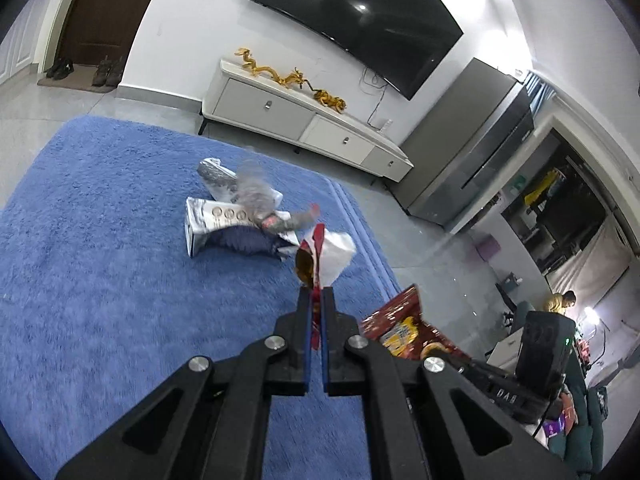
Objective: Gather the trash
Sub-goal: 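Carry both snack bags toward the bin, then open both tools over the bin to drop the snack bags, then return to the towel and grasp the white tissue with the right tool, then carry the tissue to the bin and open the right tool to drop it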
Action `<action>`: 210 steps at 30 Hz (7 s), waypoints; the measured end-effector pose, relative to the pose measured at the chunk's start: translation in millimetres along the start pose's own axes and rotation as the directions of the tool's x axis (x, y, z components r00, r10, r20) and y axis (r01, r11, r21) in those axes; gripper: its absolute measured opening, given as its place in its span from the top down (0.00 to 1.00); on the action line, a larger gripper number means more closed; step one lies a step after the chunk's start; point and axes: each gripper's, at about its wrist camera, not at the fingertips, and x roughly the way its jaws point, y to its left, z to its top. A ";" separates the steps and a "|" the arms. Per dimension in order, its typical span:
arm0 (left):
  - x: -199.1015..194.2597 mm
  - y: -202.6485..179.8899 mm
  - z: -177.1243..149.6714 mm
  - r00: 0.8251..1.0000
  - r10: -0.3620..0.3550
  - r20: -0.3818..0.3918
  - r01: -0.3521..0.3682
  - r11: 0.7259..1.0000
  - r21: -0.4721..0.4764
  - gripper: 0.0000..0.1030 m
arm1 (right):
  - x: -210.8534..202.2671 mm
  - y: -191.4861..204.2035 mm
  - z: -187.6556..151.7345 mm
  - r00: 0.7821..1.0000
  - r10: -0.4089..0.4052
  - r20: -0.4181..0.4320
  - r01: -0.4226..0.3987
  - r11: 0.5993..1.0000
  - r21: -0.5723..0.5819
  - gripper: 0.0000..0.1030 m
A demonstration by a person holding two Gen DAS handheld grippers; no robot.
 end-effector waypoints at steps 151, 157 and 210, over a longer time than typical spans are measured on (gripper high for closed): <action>114.3 -37.9 47.9 0.934 0.358 0.009 -0.339 0.877 0.341 0.95 | 129.1 10.0 16.5 0.981 -0.003 -0.196 -0.017 0.995 -0.099 0.91; 68.6 -55.6 41.3 0.947 0.315 0.058 -0.316 0.885 0.341 0.95 | 98.5 10.1 19.3 0.993 0.026 -0.112 -0.034 0.997 -0.067 0.93; 248.0 -374.9 -152.4 0.894 0.024 -0.447 0.261 0.784 0.564 0.95 | -167.5 -266.2 -127.2 0.912 -0.392 0.118 0.306 0.845 0.440 0.93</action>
